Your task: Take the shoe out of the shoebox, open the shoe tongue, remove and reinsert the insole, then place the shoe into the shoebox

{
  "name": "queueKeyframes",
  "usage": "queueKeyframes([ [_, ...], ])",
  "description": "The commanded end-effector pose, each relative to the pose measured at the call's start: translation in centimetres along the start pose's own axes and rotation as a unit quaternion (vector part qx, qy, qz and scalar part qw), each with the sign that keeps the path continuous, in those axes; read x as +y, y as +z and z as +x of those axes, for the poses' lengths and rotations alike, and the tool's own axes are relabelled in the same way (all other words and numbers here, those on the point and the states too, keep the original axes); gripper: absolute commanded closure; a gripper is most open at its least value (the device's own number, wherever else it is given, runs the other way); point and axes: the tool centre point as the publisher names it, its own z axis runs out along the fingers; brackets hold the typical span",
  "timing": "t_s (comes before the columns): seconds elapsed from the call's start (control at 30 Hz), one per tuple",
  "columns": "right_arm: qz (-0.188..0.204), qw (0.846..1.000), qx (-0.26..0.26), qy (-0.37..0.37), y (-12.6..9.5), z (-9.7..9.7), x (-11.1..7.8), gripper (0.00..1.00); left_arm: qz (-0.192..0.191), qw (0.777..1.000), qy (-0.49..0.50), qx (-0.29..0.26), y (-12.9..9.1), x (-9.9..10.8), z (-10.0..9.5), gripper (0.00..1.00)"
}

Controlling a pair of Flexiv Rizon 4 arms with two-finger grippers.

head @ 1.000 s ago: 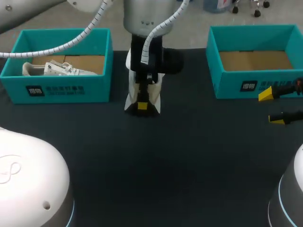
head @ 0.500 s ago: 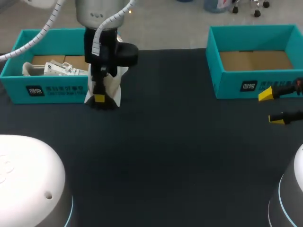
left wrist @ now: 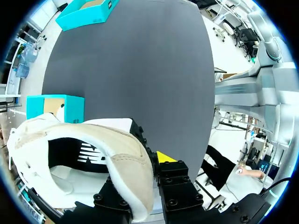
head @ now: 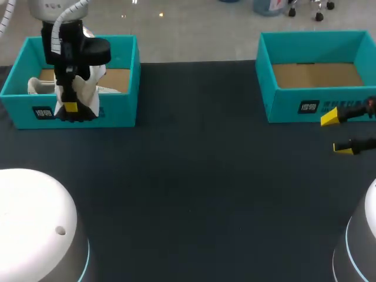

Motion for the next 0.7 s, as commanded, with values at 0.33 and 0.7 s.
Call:
queueKeyframes([
  [0.33,0.0,1.0,-0.001,0.001,0.0,0.0,0.0,0.0,0.025,0.999,-0.025,0.016,0.1,7.1,-4.8,1.0],
  [0.7,0.0,1.0,-0.001,0.001,0.0,0.0,0.0,0.0,0.02,0.999,-0.024,0.02,0.4,9.7,-8.8,1.0],
])
